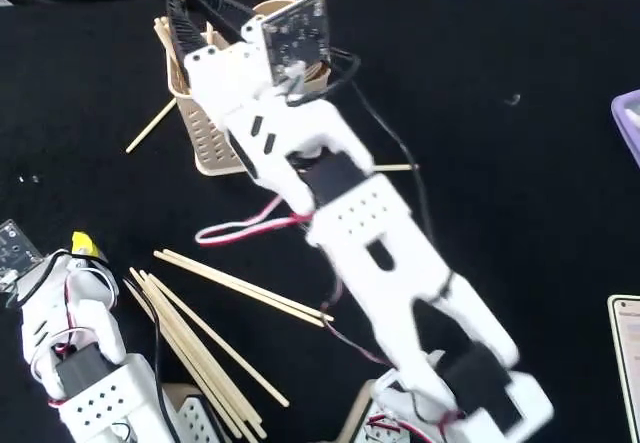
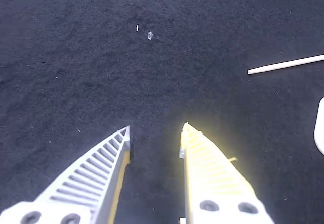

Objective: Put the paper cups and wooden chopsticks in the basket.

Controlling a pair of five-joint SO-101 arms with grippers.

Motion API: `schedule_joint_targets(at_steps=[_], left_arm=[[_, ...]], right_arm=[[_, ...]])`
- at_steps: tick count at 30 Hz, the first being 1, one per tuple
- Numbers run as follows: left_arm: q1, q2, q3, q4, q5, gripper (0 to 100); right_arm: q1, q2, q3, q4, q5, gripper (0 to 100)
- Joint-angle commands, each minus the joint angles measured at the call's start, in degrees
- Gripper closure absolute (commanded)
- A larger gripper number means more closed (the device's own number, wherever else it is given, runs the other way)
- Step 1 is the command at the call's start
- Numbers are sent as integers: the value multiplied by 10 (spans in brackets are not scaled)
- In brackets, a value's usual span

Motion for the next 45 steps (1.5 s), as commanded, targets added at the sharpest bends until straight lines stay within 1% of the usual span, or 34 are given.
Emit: schedule_joint_targets(at_steps=[1,5,9,13,14,17,18,19,24,26,28,33,35,36,38,39,41,43,45], left_arm=[[-2,-8,-1,-12,-4,834],[-2,-9,-1,-12,-4,834],[-2,-9,-1,-12,-4,834],[-2,-9,-1,-12,-4,834],[-2,-9,-1,-12,-4,834],[-2,-9,-1,-12,-4,834],[-2,-9,-1,-12,-4,834],[-2,-9,-1,-12,-4,834],[-2,-9,-3,-10,-5,834],[-2,-9,-4,-8,-5,832],[-2,-5,-11,-6,-5,830],[-1,-6,-35,22,-45,830],[10,-5,-52,33,-63,829],[19,-5,-62,40,-84,829],[39,-5,-82,54,-121,829],[44,-5,-92,59,-134,828],[45,-4,-108,62,-150,820],[48,-3,-116,62,-161,788],[48,13,-124,57,-173,783]], right_arm=[[11,38,-36,-72,-4,987],[12,81,-33,-72,-4,987],[12,92,-27,-66,-4,987],[11,92,-28,-1,-4,974],[11,92,-28,14,-4,946],[12,91,-28,53,-4,809],[11,87,-29,64,-4,779],[10,81,-34,77,-4,771],[8,7,-62,142,-4,835],[7,-49,-69,197,-4,858],[7,-116,-69,277,-4,874],[11,-265,-57,566,-4,883],[11,-305,-34,660,8,882],[11,-322,-15,694,27,882],[12,-352,43,731,89,882],[18,-367,81,738,123,882],[40,-395,167,738,168,882],[69,-423,256,714,176,882],[108,-452,339,668,178,882]])
